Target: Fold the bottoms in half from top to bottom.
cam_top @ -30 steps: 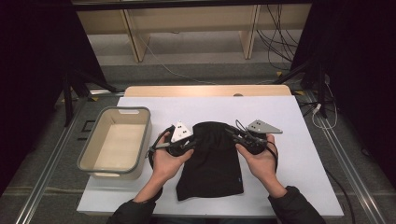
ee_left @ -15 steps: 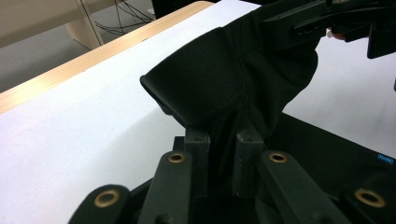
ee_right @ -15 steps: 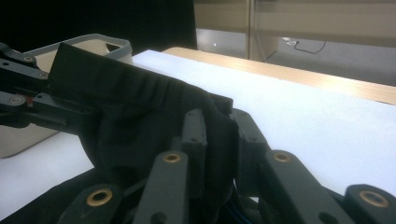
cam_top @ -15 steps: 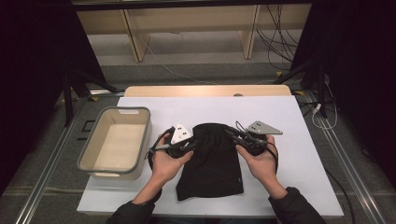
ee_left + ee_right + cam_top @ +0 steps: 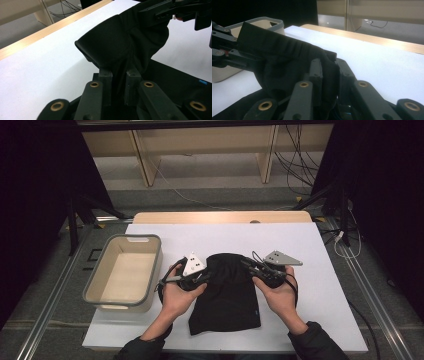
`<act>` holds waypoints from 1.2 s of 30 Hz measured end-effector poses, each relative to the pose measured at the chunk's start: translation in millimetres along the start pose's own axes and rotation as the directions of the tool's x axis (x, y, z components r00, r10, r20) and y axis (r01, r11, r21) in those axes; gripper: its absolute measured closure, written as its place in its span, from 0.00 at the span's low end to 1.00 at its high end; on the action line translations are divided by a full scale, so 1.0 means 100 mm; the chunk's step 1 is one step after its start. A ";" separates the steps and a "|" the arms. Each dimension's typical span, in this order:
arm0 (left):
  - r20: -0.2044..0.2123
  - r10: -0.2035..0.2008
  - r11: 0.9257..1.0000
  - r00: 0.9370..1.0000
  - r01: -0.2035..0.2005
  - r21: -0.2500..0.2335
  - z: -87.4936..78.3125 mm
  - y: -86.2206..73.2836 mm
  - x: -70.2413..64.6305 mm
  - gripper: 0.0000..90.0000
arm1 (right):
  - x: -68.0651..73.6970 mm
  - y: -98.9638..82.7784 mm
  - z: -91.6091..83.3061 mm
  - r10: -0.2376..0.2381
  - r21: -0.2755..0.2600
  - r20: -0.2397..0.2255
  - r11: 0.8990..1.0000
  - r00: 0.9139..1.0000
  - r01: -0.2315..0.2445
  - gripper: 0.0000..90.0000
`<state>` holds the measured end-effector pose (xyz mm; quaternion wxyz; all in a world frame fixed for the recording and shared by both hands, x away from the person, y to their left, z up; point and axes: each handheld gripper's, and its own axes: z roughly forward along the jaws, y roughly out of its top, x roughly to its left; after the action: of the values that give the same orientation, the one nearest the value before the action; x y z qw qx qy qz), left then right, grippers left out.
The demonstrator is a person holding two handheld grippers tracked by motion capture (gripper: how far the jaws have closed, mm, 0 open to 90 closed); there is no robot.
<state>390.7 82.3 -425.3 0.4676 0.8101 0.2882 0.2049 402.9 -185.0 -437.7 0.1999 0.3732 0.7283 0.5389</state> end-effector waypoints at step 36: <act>0.014 0.018 1.000 1.000 -0.018 0.015 -0.05 -0.03 -0.05 0.88 | 0.04 -0.04 -0.03 0.000 0.010 -0.015 1.000 1.000 0.001 0.87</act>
<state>383.6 83.3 -425.7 0.4617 0.8175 0.2791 0.2014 397.0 -184.4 -439.9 0.1927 0.3699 0.7325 0.5380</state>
